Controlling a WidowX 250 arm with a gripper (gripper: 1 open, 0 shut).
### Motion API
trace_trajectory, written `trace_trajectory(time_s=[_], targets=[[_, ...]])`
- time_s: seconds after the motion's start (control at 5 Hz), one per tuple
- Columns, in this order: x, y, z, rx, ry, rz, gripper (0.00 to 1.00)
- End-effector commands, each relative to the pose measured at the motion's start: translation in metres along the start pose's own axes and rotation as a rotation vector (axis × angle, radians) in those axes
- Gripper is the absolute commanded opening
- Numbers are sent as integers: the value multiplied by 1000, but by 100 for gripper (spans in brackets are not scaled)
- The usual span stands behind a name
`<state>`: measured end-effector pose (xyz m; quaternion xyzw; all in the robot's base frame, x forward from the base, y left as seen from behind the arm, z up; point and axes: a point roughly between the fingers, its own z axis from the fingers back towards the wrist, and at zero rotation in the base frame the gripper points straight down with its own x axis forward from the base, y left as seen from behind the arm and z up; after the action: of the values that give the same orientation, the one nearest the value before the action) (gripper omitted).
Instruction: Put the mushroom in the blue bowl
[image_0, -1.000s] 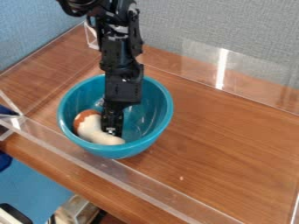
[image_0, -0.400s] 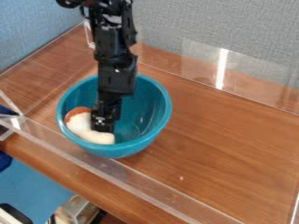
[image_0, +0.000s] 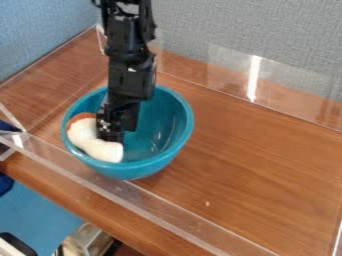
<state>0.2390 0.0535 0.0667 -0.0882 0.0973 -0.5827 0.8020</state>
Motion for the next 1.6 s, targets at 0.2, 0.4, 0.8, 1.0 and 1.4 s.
trace_trajectory(time_s=[0.2,0.4,0.8,1.0,1.4], targets=[[-1,7,30,75,-2,-108,100],[-5,9,29,75,-10,-95,100],[4,2,29,58,-8,-185,100],[12,-9,30,47,-11,-214,100],[23,-21,29,30,-13,-305,100]])
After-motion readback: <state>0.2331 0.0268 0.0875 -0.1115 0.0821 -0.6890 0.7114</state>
